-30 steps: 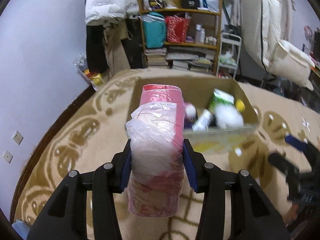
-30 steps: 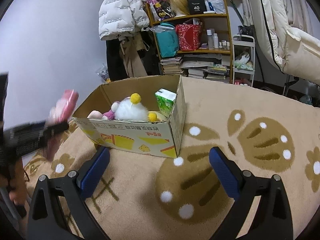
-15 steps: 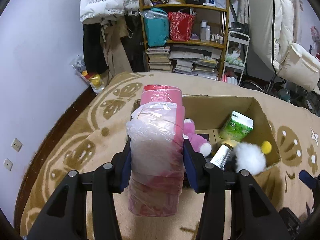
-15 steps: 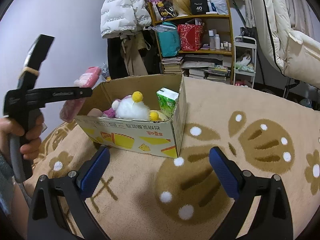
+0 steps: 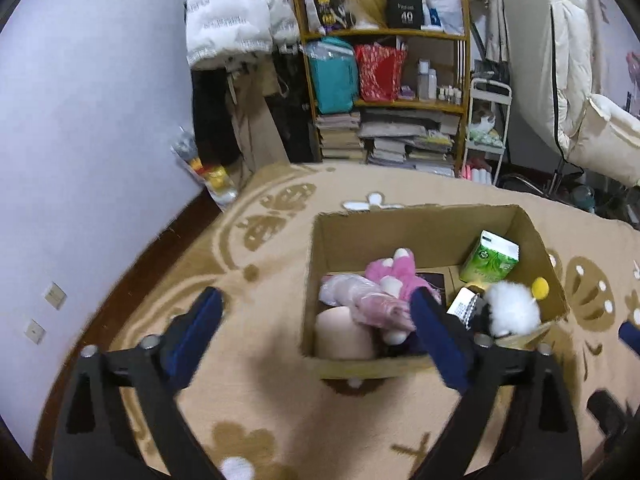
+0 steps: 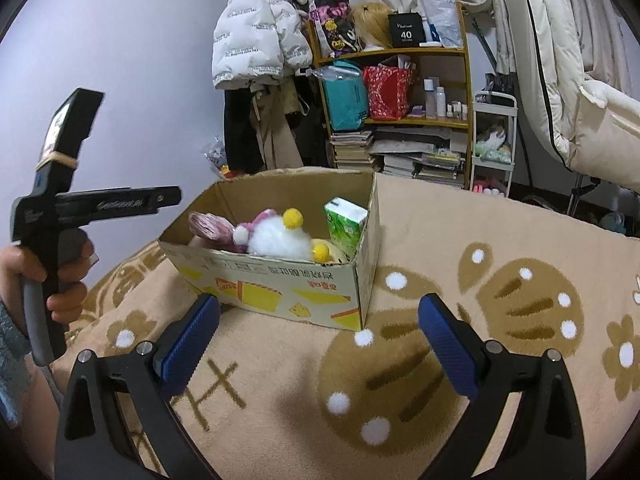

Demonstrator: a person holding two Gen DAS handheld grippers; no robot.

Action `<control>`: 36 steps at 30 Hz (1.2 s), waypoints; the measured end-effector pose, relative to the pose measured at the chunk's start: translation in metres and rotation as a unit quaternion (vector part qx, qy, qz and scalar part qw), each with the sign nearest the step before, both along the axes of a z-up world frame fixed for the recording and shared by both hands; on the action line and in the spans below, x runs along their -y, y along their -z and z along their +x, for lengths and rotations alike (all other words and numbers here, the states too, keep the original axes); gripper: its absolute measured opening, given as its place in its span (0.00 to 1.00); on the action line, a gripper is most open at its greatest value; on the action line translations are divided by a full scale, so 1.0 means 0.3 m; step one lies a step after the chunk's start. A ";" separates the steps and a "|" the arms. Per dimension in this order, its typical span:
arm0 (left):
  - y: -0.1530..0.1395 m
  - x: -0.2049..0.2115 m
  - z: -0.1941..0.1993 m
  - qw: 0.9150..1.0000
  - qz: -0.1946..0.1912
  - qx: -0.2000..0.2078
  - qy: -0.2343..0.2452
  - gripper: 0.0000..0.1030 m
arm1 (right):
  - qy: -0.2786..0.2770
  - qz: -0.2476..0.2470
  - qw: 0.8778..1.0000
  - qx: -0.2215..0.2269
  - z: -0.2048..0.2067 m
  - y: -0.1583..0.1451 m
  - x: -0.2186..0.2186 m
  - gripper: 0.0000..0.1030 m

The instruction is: Organize soft objects

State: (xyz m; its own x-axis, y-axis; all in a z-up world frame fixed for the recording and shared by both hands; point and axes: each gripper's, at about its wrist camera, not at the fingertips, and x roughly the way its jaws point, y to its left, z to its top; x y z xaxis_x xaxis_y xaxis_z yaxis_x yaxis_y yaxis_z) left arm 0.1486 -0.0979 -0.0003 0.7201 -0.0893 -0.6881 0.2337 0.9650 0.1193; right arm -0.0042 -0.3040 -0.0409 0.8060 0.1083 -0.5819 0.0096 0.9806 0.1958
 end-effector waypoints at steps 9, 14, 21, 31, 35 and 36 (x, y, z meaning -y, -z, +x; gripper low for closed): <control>-0.148 -0.087 -0.207 0.997 0.005 0.071 -0.005 1.00 | 0.003 0.002 0.999 0.032 -0.065 -0.091 -0.003 1.00; -0.202 -0.140 -0.334 0.996 -0.009 0.092 -0.008 1.00 | 0.004 -0.003 0.999 0.045 -0.117 -0.140 -0.013 1.00; -0.223 -0.188 -0.484 0.994 -0.015 0.106 -0.001 1.00 | 0.006 -0.009 0.998 0.065 -0.194 -0.186 -0.023 1.00; -0.212 -0.197 -0.612 0.992 -0.004 0.129 0.011 1.00 | 0.006 -0.016 0.997 0.079 -0.258 -0.192 -0.029 1.00; -0.180 -0.200 -0.633 0.992 -0.002 0.128 0.012 1.00 | 0.007 -0.015 0.997 0.078 -0.266 -0.186 -0.027 1.00; -0.173 -0.200 -0.637 0.992 -0.002 0.126 0.015 1.00 | 0.007 -0.015 0.997 0.077 -0.266 -0.186 -0.026 1.00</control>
State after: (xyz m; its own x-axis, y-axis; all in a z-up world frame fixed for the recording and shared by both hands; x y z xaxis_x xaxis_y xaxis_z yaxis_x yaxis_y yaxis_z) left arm -0.0424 -0.0380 0.0516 0.8665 -0.1145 -0.4858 0.2245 0.9587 0.1745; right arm -0.0841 -0.2964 0.0149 0.8873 0.0806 -0.4540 -0.0039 0.9859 0.1674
